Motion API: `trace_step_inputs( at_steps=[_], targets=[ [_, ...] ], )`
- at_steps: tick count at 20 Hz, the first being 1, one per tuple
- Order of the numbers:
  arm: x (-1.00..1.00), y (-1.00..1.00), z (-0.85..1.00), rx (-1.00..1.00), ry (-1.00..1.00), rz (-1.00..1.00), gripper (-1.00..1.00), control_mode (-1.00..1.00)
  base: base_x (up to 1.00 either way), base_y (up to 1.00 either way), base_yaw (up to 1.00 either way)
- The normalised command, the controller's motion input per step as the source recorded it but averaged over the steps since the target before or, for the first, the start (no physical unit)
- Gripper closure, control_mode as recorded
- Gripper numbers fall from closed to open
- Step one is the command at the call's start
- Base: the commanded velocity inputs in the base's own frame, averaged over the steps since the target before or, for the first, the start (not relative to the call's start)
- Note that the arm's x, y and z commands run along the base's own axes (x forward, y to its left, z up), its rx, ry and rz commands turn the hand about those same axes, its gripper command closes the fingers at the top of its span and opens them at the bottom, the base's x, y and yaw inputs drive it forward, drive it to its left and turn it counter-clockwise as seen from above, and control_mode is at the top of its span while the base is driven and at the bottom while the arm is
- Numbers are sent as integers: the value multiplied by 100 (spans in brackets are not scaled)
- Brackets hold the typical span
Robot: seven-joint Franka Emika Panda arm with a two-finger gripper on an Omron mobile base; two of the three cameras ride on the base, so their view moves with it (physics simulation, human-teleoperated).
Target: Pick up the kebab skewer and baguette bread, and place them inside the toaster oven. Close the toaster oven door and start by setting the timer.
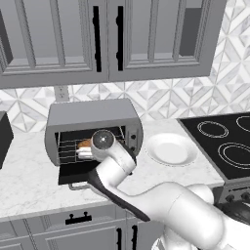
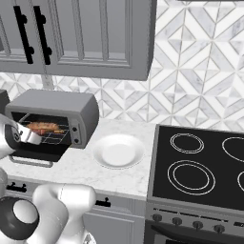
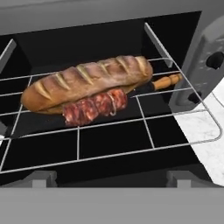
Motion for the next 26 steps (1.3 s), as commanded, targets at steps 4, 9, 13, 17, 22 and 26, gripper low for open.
trace_step_inputs(
  at_steps=[4,9,13,17,22,26],
  targets=[
    [20,0,-34,0,0,1,-100,-100,0,0,0],
    [25,5,-35,0,0,0,-100,-100,0,0,0],
    [26,13,-35,0,0,0,-100,-100,0,0,0],
    [32,11,-30,0,0,0,-100,-100,0,0,0],
    [28,17,-3,0,0,0,-100,-100,0,0,0],
    [9,22,-1,0,0,0,-100,-100,0,0,0]
  ],
)
